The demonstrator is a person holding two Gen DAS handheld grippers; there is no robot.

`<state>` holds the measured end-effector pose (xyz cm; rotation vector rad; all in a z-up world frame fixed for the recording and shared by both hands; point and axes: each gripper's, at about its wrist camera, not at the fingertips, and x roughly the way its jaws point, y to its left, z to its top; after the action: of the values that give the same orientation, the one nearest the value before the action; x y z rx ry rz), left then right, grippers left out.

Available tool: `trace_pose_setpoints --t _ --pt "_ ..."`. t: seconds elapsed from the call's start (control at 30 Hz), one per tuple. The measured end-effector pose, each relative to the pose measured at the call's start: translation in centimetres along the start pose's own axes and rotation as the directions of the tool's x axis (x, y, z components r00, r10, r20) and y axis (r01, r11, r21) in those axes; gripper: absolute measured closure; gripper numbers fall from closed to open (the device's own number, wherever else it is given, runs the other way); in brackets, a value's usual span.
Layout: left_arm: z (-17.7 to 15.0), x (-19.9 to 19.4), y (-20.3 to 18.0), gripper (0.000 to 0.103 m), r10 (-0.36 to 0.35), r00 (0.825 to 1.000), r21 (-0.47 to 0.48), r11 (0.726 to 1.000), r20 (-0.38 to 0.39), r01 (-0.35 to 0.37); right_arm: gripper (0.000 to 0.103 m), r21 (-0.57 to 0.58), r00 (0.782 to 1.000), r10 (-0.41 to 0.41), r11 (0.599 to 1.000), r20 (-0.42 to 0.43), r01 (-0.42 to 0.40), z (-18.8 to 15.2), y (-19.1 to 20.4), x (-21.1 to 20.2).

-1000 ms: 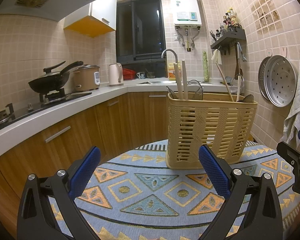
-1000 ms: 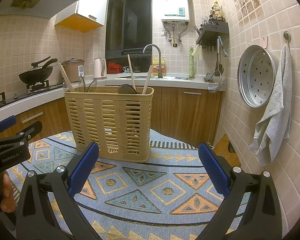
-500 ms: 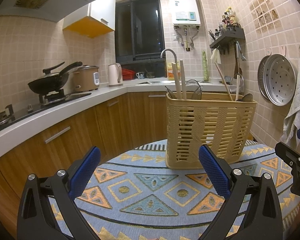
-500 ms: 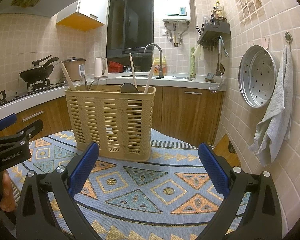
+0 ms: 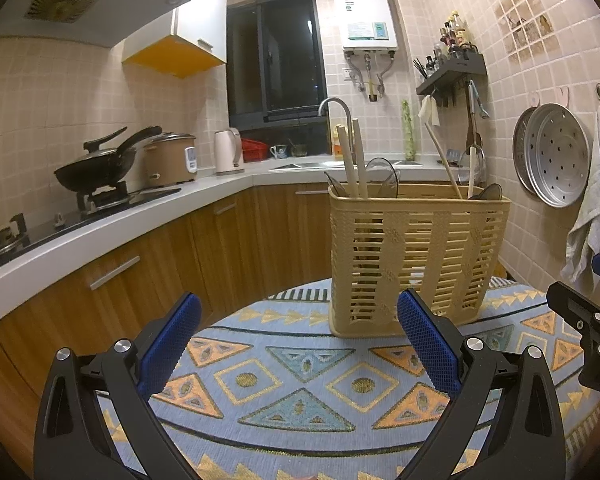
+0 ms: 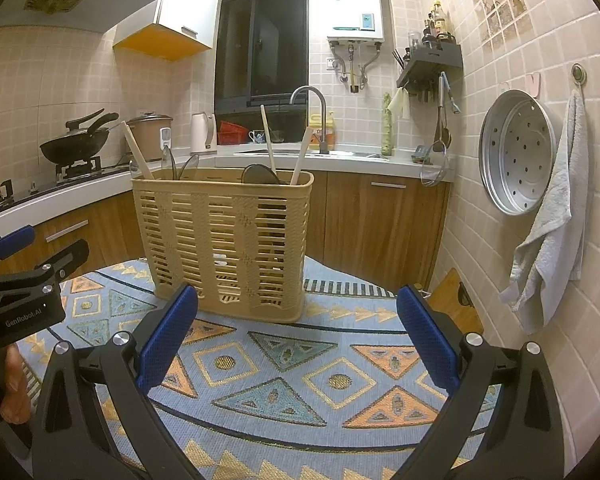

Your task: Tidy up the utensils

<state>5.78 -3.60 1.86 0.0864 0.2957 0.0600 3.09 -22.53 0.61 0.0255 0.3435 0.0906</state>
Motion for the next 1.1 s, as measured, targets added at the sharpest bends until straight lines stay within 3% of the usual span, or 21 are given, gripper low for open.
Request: trace_pose_setpoints --t 1.1 --pt "-0.05 0.02 -0.30 0.008 -0.001 1.000 0.011 1.000 -0.003 0.001 0.008 -0.013 1.000 0.002 1.000 -0.006 -0.002 -0.11 0.20 0.06"
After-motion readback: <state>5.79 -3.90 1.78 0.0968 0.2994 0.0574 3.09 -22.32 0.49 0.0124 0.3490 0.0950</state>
